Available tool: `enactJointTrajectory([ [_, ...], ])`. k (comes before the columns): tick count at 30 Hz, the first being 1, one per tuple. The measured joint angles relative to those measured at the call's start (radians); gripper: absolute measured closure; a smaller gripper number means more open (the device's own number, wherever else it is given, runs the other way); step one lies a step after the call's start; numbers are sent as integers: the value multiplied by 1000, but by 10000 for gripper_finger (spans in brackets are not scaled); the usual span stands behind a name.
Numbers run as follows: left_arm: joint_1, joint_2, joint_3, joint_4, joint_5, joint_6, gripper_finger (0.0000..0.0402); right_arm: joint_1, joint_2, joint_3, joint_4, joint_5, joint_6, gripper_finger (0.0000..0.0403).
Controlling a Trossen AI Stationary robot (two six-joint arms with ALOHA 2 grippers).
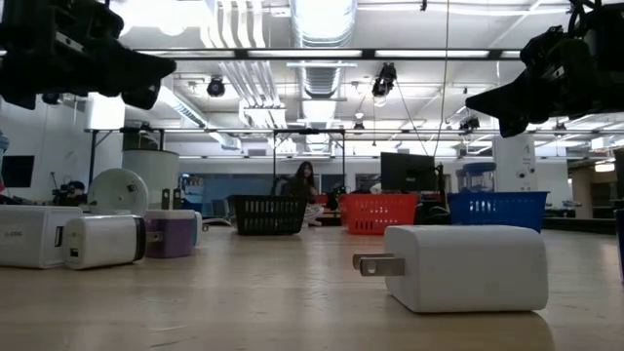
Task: Pick & Place Office items
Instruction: Put the light blue hourglass into the blue bin
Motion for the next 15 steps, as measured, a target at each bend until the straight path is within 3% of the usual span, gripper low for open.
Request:
enactJointTrajectory([
  [15, 0, -70, -57, 36, -4, -2, 399, 0, 1, -3, 0, 0, -3, 394],
])
